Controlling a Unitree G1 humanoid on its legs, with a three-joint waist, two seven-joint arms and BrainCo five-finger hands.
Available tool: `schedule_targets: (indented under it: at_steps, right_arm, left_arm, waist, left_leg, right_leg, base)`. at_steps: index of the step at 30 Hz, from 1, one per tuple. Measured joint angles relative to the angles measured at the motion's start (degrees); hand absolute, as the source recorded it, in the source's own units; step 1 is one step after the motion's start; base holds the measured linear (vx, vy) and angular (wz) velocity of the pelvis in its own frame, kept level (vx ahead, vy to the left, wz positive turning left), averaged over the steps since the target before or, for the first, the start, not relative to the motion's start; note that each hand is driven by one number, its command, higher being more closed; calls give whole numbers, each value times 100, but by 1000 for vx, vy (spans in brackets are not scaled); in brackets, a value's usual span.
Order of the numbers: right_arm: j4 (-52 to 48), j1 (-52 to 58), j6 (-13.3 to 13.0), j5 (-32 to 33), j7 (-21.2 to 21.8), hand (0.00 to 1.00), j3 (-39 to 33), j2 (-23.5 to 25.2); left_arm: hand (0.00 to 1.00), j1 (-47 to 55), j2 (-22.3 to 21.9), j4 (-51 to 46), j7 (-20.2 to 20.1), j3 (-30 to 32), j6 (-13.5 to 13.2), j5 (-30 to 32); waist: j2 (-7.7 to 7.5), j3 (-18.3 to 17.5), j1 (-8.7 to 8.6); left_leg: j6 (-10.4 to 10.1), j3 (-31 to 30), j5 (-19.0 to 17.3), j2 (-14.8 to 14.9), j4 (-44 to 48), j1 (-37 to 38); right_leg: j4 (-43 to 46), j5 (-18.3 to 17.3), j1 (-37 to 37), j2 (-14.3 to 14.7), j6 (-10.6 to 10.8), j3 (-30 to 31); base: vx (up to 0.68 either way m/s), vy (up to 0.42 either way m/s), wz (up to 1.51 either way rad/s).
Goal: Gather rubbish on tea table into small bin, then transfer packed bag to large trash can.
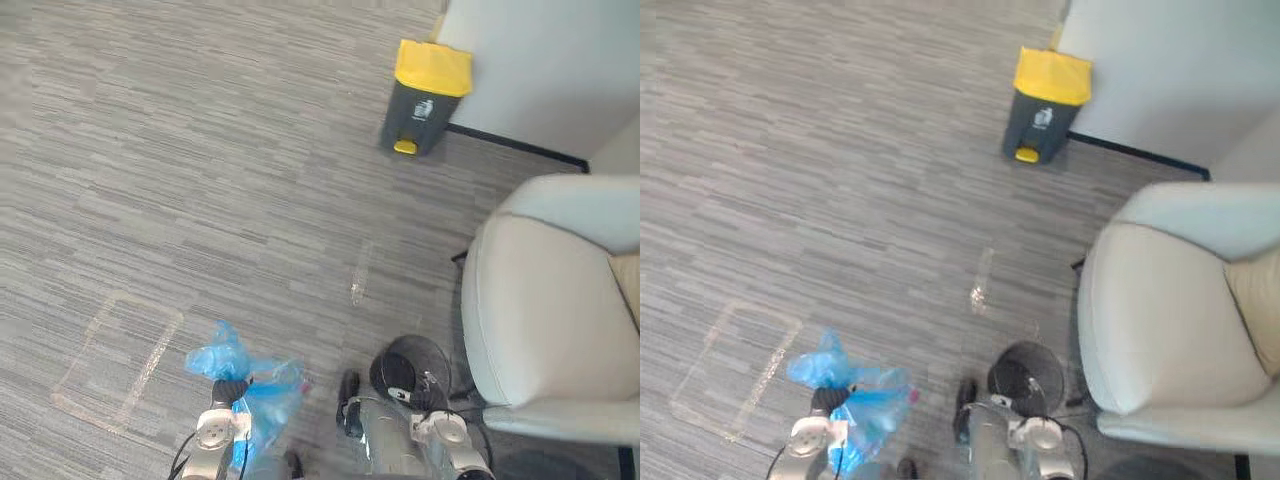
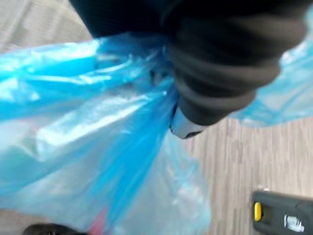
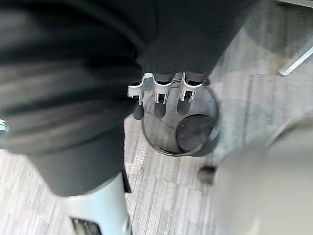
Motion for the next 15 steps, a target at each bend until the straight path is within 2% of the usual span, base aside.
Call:
schedule_targets:
  at_steps: [1,2,3,4,5,6,7,9,10,11,12,13,15]
  right_arm:
    - [-17,5,4,4,1,0,-27,-37]
    - [-111,61,7,7,0,0,-70,-94]
    - [-300,187,2,15,0,0,-106,-36]
    - [-462,290,8,18,-7,0,-109,78]
    - [-481,310,-12,19,-30,0,-176,146]
    - [-467,258,-1,19,-47,0,-185,185]
    - [-474,238,4,19,-46,0,-192,206]
    - [-487,236,11,18,-54,0,-210,365]
    - [-485,241,9,17,-77,0,-255,418]
    - [-484,245,9,17,-84,0,-267,417]
    - [-481,265,10,17,-91,0,-299,399]
    - [-408,259,29,18,-120,0,-305,376]
    - [-477,305,28,12,-122,0,-232,465]
  left_arm:
    - [100,6,-57,-3,1,-10,25,-2]
    - [100,-15,-186,-20,-2,-7,57,-2]
    - [100,78,-298,-25,-6,51,58,-2]
    - [100,209,-279,-156,-13,123,37,-2]
    - [100,218,-366,-133,-18,170,60,-3]
    - [100,108,-373,-153,-44,172,67,0]
    - [100,72,-375,-185,-49,188,62,0]
    - [100,26,-401,-274,-102,241,53,1]
    - [100,22,-429,-283,-110,235,53,1]
    - [100,29,-450,-298,-109,237,53,1]
    - [100,61,-505,-296,-108,238,56,0]
    - [100,144,-557,-228,-106,219,56,0]
    - [100,139,-480,-200,-99,185,77,0]
  waist:
    - [41,17,0]
    - [73,74,-32]
    - [208,59,31]
    - [103,-14,124]
    - [289,-73,154]
    - [152,-59,163]
    - [122,-42,178]
    - [-39,54,328]
    - [-73,58,353]
    - [-70,60,361]
    - [35,47,395]
    - [116,25,459]
    - [-60,-46,429]
  left_leg:
    - [-88,97,143,61,231,5]
    - [11,380,596,125,921,-15]
    - [148,683,985,490,1903,-152]
    - [239,869,1131,686,2590,-316]
    - [239,989,582,1171,3234,-716]
    - [254,1076,310,1256,3228,-1171]
    - [253,1104,240,1252,3119,-1310]
    - [244,1041,170,1208,2359,-1713]
    - [185,748,243,1078,1511,-1881]
    - [154,581,347,1010,1081,-1893]
    - [74,229,729,899,191,-1886]
    - [-77,-80,1606,808,-233,-1779]
    - [-64,31,1386,638,-236,-1730]
  right_leg:
    - [98,-52,98,-12,-28,-22]
    - [665,-188,187,-62,-88,-166]
    - [234,-369,505,149,187,-222]
    - [-390,-274,867,223,-168,-318]
    - [-501,-452,1189,376,-187,-285]
    - [-687,-459,1354,341,-161,-151]
    - [-744,-439,1454,303,-128,-112]
    - [-1044,-423,1869,165,-86,80]
    - [-1161,-492,2106,99,121,200]
    - [-1170,-550,2166,78,228,277]
    - [-1145,-681,2261,83,474,444]
    - [-971,-930,2267,100,811,868]
    - [-984,-949,2257,-60,831,1130]
  base:
    - [568,-124,19]
    - [393,-164,-8]
    - [277,-159,-30]
    - [168,-120,-60]
    - [295,9,-59]
    - [379,29,-48]
    - [367,56,-36]
    - [447,122,-48]
    - [447,200,-48]
    - [366,259,-55]
    - [411,413,-89]
    - [416,429,-78]
    - [240,244,-36]
